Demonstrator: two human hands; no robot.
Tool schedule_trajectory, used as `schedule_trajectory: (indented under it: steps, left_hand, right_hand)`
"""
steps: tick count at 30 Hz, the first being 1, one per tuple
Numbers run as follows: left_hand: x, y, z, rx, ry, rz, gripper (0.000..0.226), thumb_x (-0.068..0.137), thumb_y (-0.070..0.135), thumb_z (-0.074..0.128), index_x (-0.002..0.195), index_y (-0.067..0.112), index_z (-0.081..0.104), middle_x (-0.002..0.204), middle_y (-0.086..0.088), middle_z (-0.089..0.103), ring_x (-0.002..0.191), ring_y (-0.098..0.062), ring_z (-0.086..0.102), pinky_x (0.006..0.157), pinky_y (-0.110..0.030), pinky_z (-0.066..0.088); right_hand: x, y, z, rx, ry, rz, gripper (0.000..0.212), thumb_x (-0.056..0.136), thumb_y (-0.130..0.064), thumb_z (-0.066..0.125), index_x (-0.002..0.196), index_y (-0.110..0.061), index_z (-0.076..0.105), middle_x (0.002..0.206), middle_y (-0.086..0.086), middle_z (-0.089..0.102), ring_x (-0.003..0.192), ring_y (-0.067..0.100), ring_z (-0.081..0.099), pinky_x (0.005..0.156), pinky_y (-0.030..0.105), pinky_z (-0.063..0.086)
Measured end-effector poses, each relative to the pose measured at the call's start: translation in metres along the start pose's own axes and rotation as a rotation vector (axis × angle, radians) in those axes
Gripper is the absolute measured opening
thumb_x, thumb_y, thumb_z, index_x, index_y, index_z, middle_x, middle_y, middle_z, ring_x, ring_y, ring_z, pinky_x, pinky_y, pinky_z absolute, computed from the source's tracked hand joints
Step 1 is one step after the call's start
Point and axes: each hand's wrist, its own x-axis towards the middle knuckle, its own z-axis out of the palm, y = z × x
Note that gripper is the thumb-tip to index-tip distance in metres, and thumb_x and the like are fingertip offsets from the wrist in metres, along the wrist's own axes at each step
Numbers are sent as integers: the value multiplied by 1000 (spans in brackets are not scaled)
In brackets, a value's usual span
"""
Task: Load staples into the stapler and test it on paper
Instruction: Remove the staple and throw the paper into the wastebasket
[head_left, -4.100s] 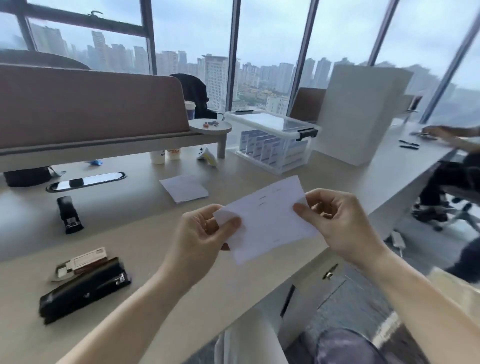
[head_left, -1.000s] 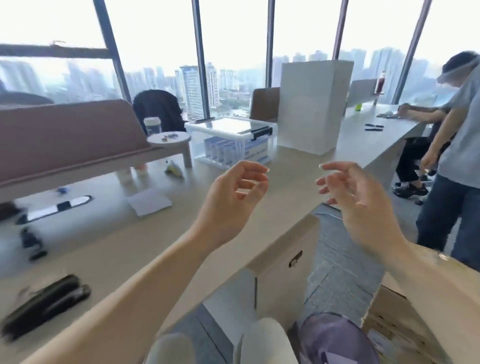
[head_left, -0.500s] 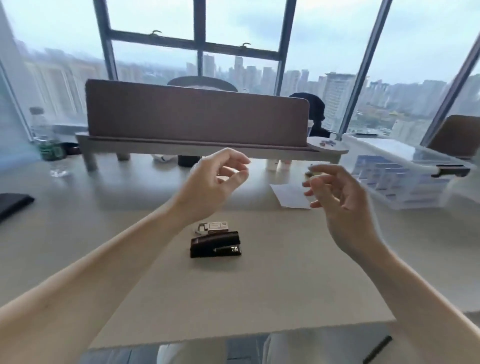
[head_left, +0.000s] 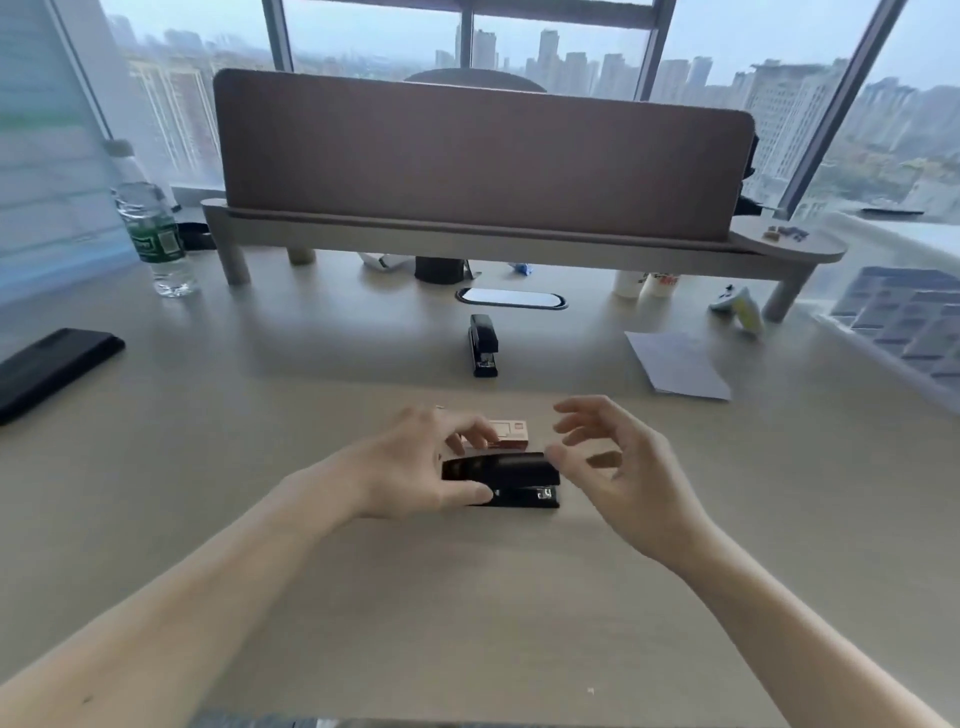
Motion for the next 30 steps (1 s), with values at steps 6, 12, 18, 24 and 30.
schedule_trajectory:
  steps: [6,12,18,24,30]
  left_hand:
    - [12,-5,12,115,-69,34,29,84,31,78,112,34,69,96,11,67,87,-8,59,75,-24,45]
    - [-13,-4,-4,142,235,-265,38,77,56,77,100,36,55,90,11,62,81,-15,65,73,-31,53]
    - [-27,27,-11,-754,206,-656,46,96,55,62,127,24,47,102,-19,73,72,-40,78,75,-47,66]
    - [21,11,-31,-1053,436,-577,41,93,37,74,116,6,59,98,-16,78,76,-29,78,68,-39,61]
    - [102,-26,-67,-969,363,-638,27,95,36,71,108,15,60,102,-11,69,72,-25,68,59,-29,55]
  right_hand:
    - [5,16,16,-258,-245,-103,26,85,-35,79,110,-34,70,92,-13,73,84,9,67,80,31,56]
    - [0,8,32,-294,-76,-157,22,85,-46,75,102,-32,70,87,-16,71,76,10,64,69,34,55]
    - [2,-26,78,-59,125,-114,20,81,-38,77,98,-32,71,87,-18,71,81,11,66,70,35,57]
    - [31,-41,93,1,89,-101,44,83,-41,78,123,-40,60,112,-24,62,103,4,62,88,38,57]
    - [47,5,58,-184,44,-23,61,87,-47,76,142,-38,50,128,-26,53,125,3,53,100,20,42]
